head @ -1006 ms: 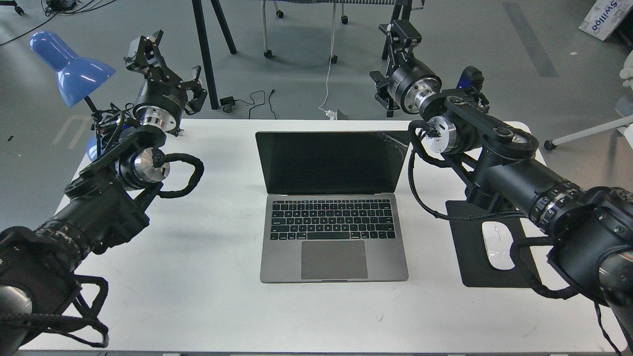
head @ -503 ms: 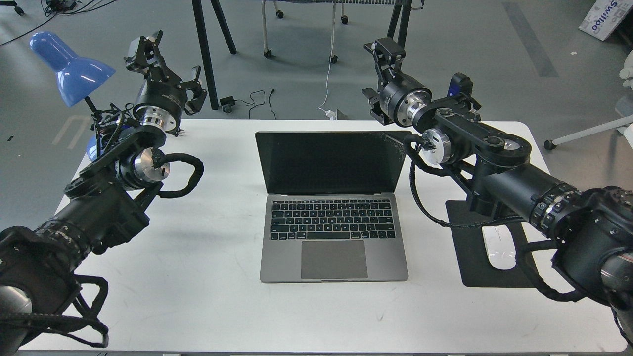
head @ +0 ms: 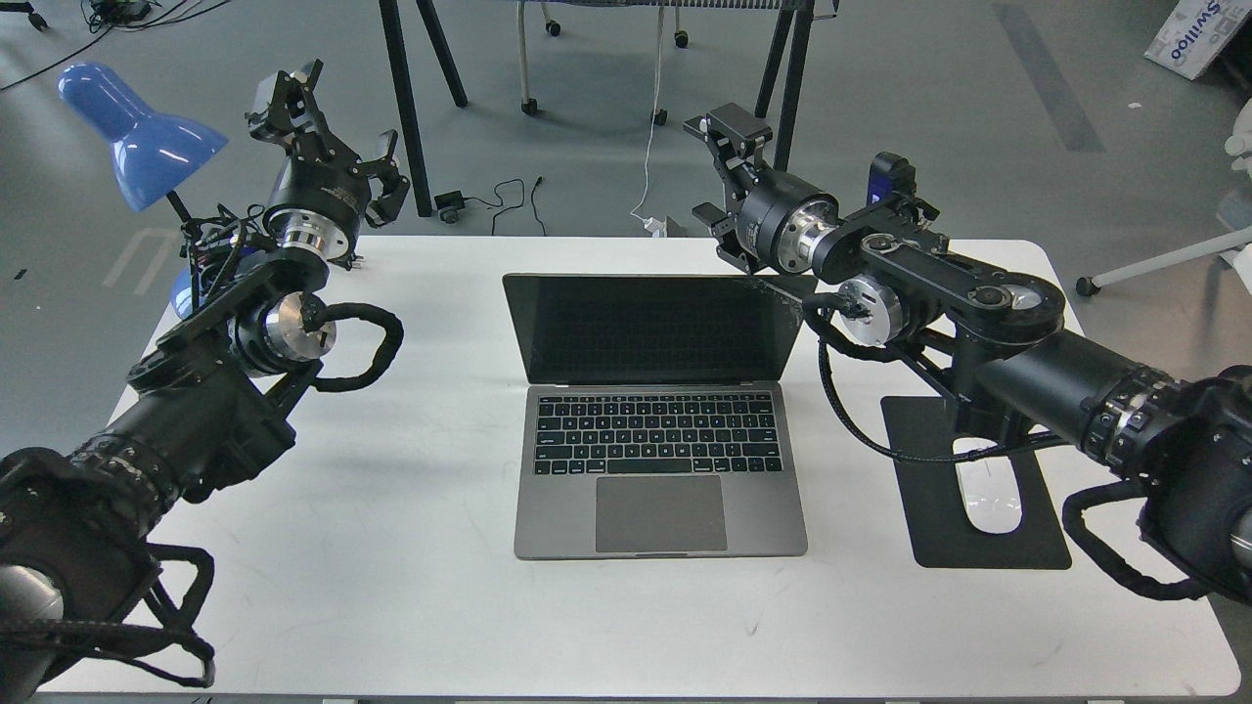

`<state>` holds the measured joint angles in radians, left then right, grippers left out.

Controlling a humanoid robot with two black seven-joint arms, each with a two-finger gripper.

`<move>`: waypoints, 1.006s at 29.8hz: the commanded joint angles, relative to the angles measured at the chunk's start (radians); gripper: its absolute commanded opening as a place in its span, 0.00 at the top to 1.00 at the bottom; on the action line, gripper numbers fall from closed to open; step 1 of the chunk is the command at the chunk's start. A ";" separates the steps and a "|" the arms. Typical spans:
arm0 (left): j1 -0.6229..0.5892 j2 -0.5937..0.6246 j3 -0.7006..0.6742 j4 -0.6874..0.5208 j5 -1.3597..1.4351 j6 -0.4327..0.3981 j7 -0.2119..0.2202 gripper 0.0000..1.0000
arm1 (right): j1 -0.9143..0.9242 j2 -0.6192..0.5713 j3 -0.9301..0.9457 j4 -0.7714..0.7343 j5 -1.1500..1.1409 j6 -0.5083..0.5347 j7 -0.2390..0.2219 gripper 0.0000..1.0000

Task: Close notebook with right arm
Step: 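Move the right gripper over the top edge of the laptop screen, then push the laptop screen down toward the keyboard with the right gripper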

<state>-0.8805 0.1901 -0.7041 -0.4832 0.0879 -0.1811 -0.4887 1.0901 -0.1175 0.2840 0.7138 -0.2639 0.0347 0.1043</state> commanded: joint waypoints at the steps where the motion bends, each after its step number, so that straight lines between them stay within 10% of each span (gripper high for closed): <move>1: 0.000 0.000 0.000 0.000 0.000 0.000 0.000 0.00 | -0.003 -0.020 -0.002 0.022 -0.001 0.033 -0.001 0.00; 30: 0.000 0.000 0.000 0.000 0.000 0.000 0.000 0.00 | -0.007 -0.278 -0.195 0.427 -0.170 0.254 -0.038 0.00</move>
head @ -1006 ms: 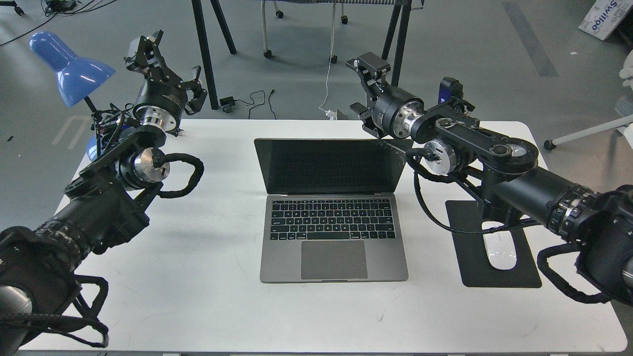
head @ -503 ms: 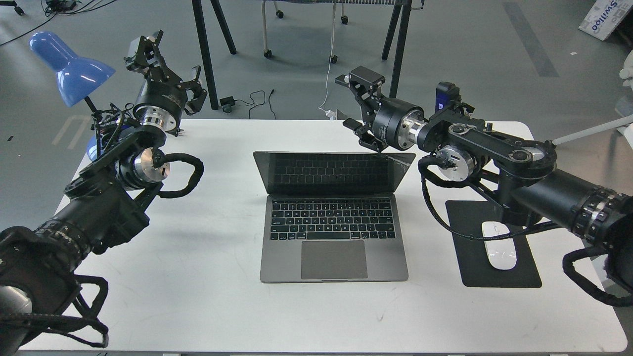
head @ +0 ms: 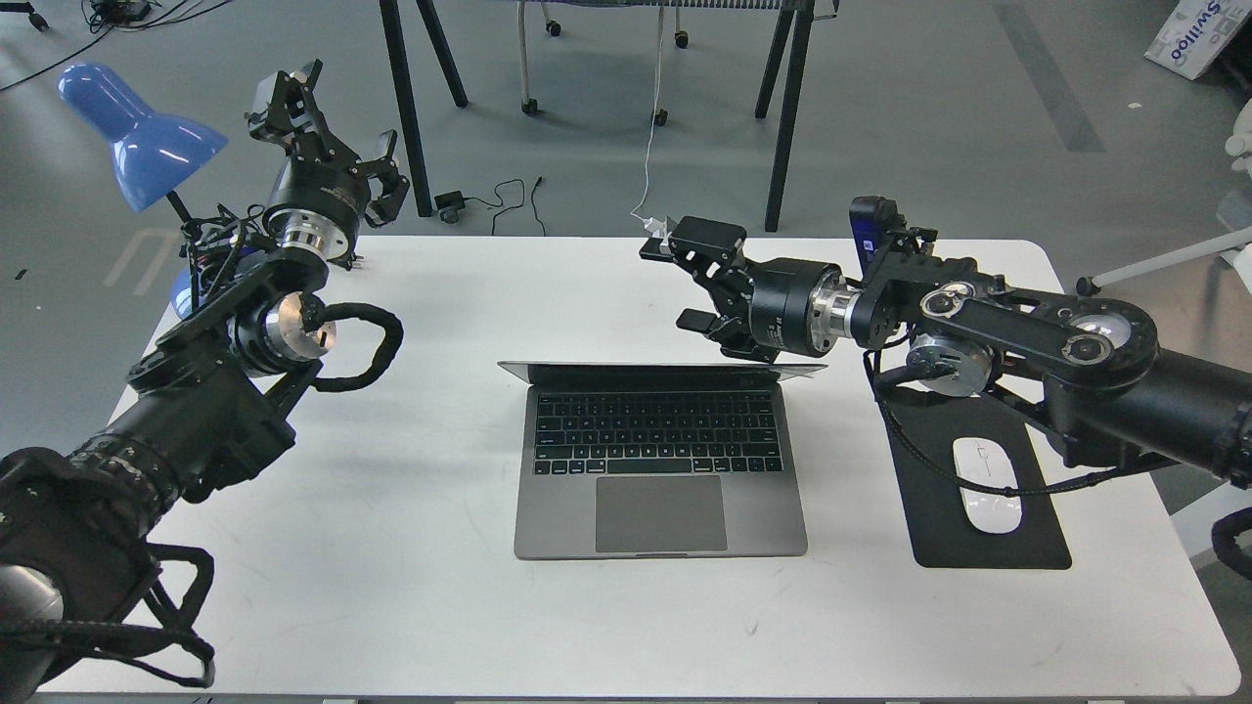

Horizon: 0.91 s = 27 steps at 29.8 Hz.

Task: Close notebook with right arm
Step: 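Push the laptop screen down toward the keyboard with the right gripper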

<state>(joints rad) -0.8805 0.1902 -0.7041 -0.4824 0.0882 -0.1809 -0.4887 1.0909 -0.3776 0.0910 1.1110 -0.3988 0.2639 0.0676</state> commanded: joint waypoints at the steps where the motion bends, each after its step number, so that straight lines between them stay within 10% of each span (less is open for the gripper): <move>1: 0.000 0.000 0.000 -0.001 -0.001 0.000 0.000 0.00 | -0.009 -0.023 -0.002 0.041 -0.049 0.029 -0.002 0.00; 27: 0.000 0.000 0.000 -0.001 -0.001 0.000 0.000 0.00 | -0.045 -0.029 -0.272 0.082 -0.157 0.037 -0.032 0.00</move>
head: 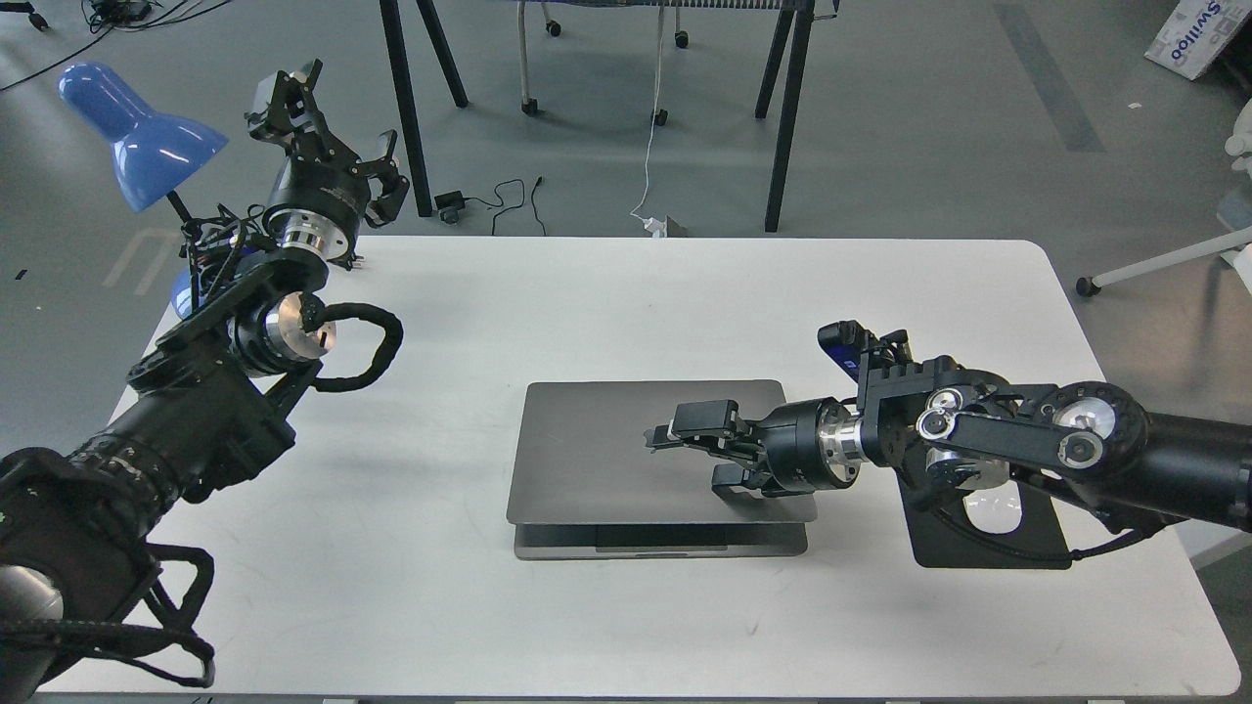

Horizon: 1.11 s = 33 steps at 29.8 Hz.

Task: Close notebook with right arm
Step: 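Push the laptop screen down toward the keyboard with the right gripper, then lift the right gripper up and away from the closed laptop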

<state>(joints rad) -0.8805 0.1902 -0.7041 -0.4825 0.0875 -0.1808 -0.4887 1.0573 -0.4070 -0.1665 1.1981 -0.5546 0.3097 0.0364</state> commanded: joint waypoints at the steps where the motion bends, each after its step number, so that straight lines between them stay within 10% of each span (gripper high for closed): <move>1: 0.000 0.000 0.000 -0.001 0.000 0.000 0.000 0.00 | -0.019 0.000 -0.014 -0.009 -0.004 -0.015 -0.001 0.00; 20: 0.000 0.000 -0.002 0.001 0.000 0.000 0.000 0.00 | -0.066 -0.006 0.013 -0.094 -0.004 -0.037 0.000 0.00; 33: 0.000 0.000 0.000 -0.001 0.000 0.000 0.000 0.00 | -0.069 -0.021 0.591 -0.218 0.010 -0.026 0.007 0.00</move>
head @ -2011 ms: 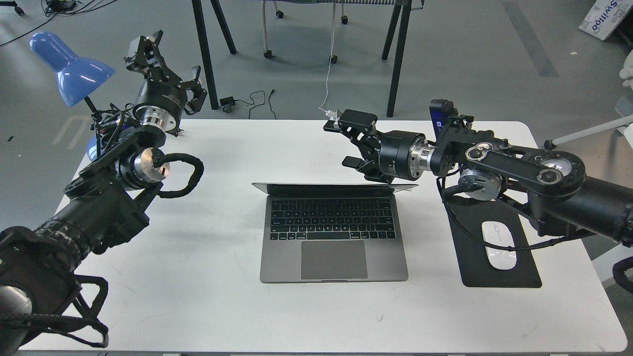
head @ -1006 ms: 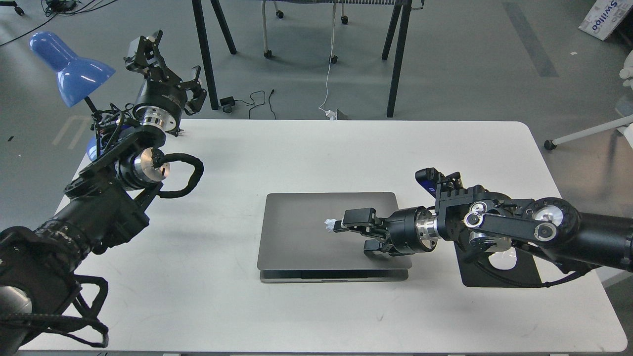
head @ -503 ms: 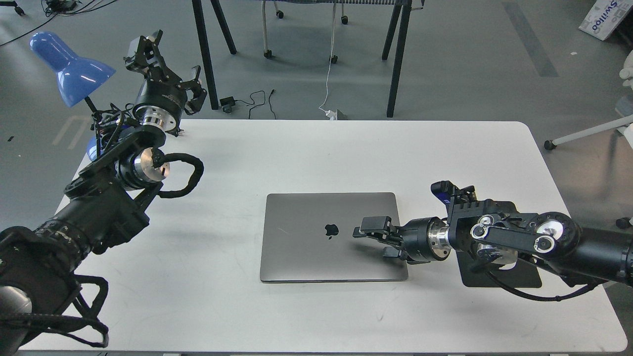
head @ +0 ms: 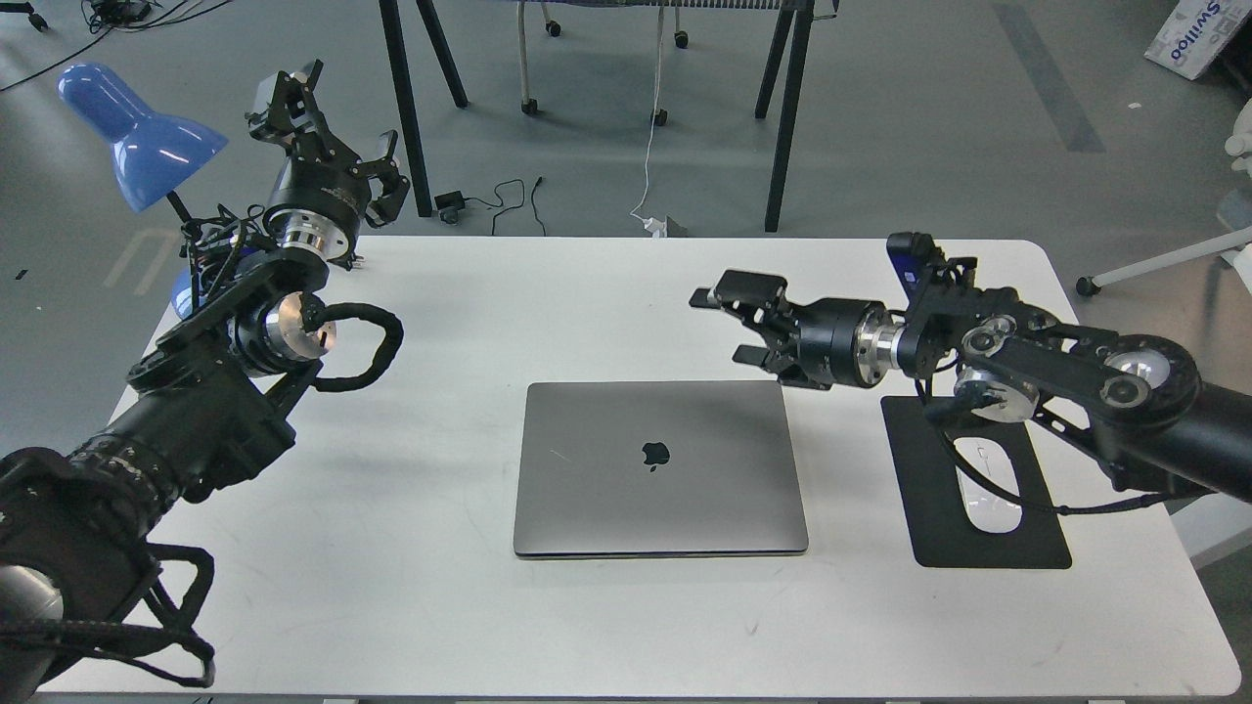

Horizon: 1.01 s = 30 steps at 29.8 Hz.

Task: Close notebook with right arm

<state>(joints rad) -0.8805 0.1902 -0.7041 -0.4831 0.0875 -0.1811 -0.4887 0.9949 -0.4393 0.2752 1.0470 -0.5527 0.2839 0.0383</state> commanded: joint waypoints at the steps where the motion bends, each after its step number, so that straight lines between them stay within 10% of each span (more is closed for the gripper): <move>1: 0.000 0.000 0.000 0.000 0.000 0.000 0.000 0.00 | -0.009 0.014 0.203 -0.080 0.020 0.001 0.008 0.00; 14: 0.000 -0.002 -0.003 0.000 0.000 0.000 0.000 0.00 | -0.107 0.071 0.722 -0.197 0.378 0.080 0.037 0.00; 30: 0.000 0.000 -0.003 0.000 0.000 0.000 0.000 0.00 | -0.291 0.071 0.822 -0.199 0.528 0.092 0.057 0.00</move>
<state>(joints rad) -0.8805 0.1886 -0.7072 -0.4832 0.0875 -0.1809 -0.4887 0.7331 -0.3668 1.1139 0.8470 -0.0254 0.3862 0.0965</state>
